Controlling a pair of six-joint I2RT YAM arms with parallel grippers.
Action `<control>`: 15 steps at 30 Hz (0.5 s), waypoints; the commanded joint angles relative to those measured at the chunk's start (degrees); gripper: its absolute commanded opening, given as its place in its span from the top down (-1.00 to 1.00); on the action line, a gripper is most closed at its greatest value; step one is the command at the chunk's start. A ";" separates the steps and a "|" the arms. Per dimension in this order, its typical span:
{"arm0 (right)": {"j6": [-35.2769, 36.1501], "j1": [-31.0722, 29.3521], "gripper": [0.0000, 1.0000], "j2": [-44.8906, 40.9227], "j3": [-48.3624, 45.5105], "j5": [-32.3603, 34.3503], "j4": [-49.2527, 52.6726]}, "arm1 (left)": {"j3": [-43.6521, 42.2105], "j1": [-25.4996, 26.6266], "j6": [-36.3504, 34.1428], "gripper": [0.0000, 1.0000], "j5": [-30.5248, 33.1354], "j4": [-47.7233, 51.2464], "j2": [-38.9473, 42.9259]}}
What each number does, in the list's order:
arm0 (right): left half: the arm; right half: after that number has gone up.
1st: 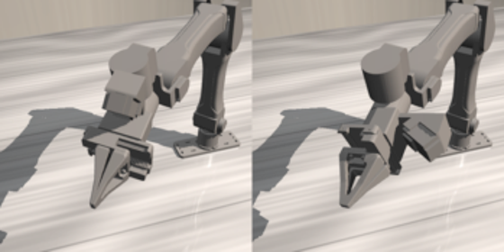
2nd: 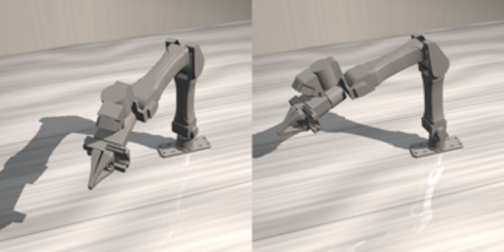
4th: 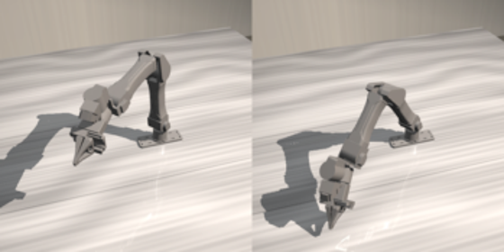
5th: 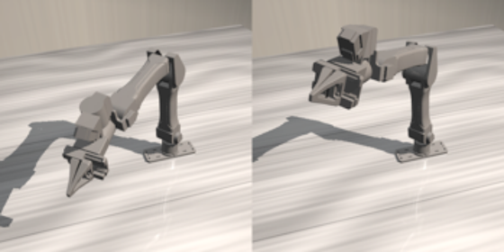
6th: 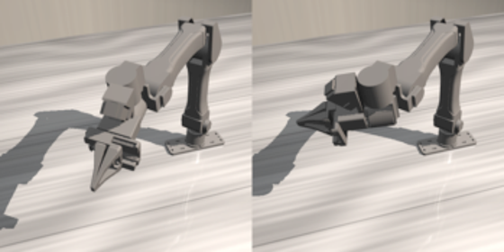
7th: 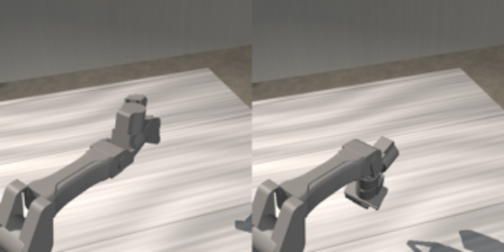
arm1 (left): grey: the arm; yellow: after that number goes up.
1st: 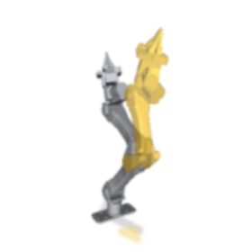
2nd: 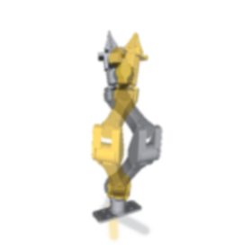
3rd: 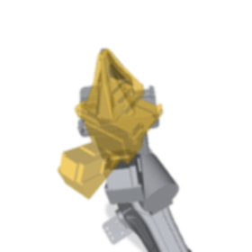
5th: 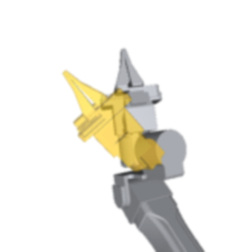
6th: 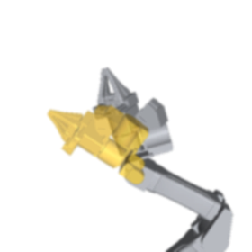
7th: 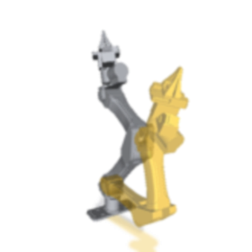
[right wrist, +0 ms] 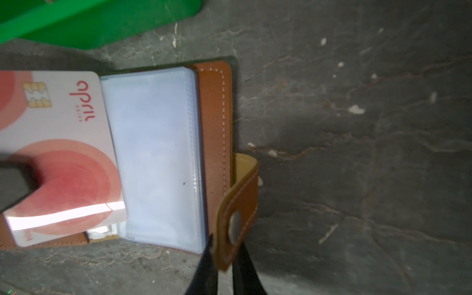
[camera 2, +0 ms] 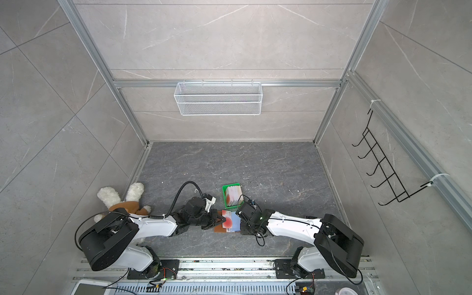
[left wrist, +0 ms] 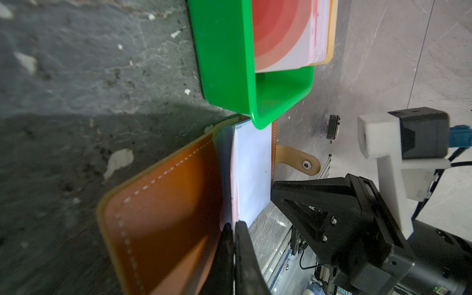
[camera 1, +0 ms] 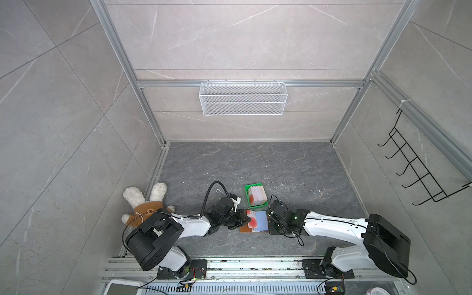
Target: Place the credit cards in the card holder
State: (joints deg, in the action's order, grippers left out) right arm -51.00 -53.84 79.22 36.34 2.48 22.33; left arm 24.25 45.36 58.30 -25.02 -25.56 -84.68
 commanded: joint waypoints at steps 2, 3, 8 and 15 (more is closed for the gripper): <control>-0.94 -0.56 0.69 0.63 1.02 1.96 1.67 | 0.34 -0.19 0.07 1.00 -1.55 -1.24 -0.91; -0.94 -0.53 0.70 0.58 1.04 2.00 1.80 | 0.21 -0.19 0.19 1.00 -1.57 -1.20 -0.81; -1.02 -0.51 0.70 0.57 1.21 2.75 2.41 | -0.12 -0.12 1.14 1.00 -1.44 0.86 -0.58; -1.07 -0.67 0.71 1.50 1.04 2.75 2.11 | -0.35 -0.15 1.71 1.00 -2.18 1.57 0.86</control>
State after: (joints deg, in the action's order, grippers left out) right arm -51.42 -54.11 79.66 36.34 3.86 22.79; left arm 24.23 45.34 59.46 -25.78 -25.26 -84.71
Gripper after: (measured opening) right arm 0.144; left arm 0.045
